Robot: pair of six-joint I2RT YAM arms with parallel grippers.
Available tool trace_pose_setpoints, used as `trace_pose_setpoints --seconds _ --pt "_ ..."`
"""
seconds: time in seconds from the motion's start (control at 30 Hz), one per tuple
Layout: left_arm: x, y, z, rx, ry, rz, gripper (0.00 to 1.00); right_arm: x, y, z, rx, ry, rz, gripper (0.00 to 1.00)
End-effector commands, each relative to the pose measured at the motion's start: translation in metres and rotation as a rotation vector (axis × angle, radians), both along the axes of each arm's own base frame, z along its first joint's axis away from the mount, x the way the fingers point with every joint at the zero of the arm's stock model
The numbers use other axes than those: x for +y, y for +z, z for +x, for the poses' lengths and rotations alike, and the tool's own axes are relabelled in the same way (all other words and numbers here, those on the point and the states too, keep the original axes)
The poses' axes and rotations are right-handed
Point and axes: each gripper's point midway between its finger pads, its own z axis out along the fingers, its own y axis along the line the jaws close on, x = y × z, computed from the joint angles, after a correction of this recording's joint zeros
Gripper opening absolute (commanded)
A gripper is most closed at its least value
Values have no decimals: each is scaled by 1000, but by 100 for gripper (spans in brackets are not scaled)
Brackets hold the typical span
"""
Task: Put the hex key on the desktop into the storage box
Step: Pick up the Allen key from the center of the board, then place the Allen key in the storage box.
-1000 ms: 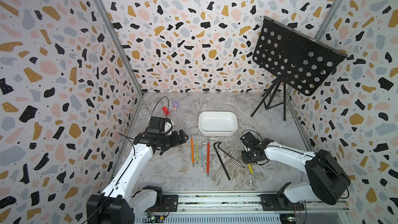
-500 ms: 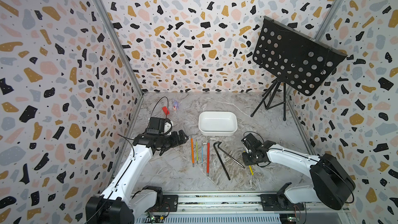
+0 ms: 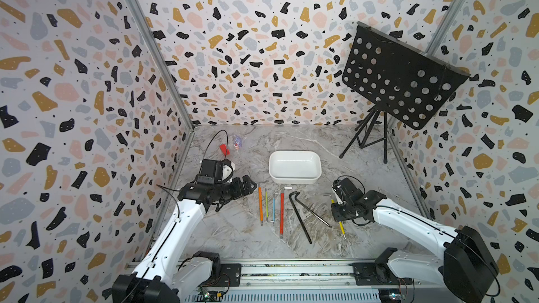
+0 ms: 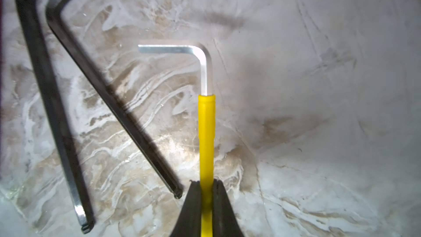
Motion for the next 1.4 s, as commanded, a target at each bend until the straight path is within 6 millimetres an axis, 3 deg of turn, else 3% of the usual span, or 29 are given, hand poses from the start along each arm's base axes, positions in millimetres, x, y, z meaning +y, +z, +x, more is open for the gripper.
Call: trace_pose_setpoints --seconds 0.0,0.2,0.4,0.7,0.9,1.03,1.2,1.37 --pt "-8 24 1 -60 -15 -35 100 3 25 4 -45 25 14 0" --pt "-20 42 -12 -107 -63 -71 100 -1 48 2 -73 34 14 0" --pt "-22 62 -26 -197 -81 -72 100 0 83 4 -165 52 66 0" --pt "-32 98 -25 -251 -123 -141 100 7 121 10 -220 116 77 0" --pt "-31 108 5 -297 -149 -43 100 33 137 20 -263 220 153 0" --pt "-40 116 27 -297 -185 -34 100 49 137 29 -242 288 151 0" --pt "-33 107 56 -315 -139 43 100 63 137 43 -255 341 144 0" --pt "-47 101 73 -305 -183 3 100 69 139 59 -274 364 104 0"
